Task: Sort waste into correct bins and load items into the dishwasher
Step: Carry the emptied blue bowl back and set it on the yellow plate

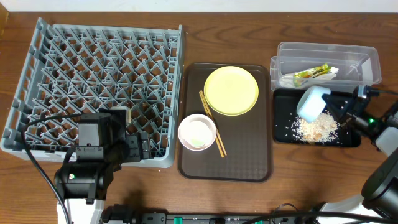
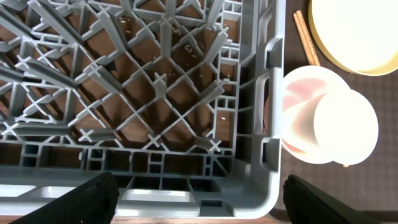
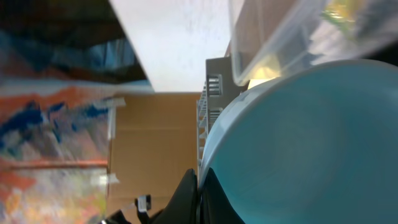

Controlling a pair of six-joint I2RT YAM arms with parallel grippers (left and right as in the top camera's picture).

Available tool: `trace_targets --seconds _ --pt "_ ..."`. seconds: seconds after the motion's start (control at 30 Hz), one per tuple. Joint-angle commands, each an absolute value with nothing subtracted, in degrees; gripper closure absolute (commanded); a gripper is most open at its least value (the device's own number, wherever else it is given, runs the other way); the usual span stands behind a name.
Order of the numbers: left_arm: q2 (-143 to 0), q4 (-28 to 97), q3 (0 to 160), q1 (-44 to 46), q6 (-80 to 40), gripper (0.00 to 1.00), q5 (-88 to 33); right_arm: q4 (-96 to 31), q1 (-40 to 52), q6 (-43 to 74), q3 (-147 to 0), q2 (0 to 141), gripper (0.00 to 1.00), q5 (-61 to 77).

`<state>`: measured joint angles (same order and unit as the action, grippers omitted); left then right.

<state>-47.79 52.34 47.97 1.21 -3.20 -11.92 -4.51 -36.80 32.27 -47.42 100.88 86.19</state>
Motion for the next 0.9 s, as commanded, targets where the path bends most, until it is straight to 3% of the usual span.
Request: trace_targets --seconds 0.0,0.37,0.47,0.7,0.87 --pt "-47.6 52.5 49.2 1.0 -3.7 0.12 -12.4 -2.9 -32.7 25.7 -47.5 99.7 0.99 89.0" --pt "-47.6 52.5 49.2 1.0 -3.7 0.12 -12.4 -0.6 -24.3 39.5 -47.6 89.5 0.99 81.5" --pt "-47.6 52.5 49.2 1.0 -3.7 0.12 -12.4 -0.6 -18.2 40.4 -47.7 81.0 0.99 69.4" --pt "-47.6 52.5 49.2 1.0 -3.7 0.12 -12.4 -2.5 0.4 31.2 -50.9 74.9 0.99 47.2" --pt "-47.6 52.5 49.2 1.0 -3.7 0.12 -12.4 -18.7 11.6 18.3 -60.5 77.1 0.99 29.5"
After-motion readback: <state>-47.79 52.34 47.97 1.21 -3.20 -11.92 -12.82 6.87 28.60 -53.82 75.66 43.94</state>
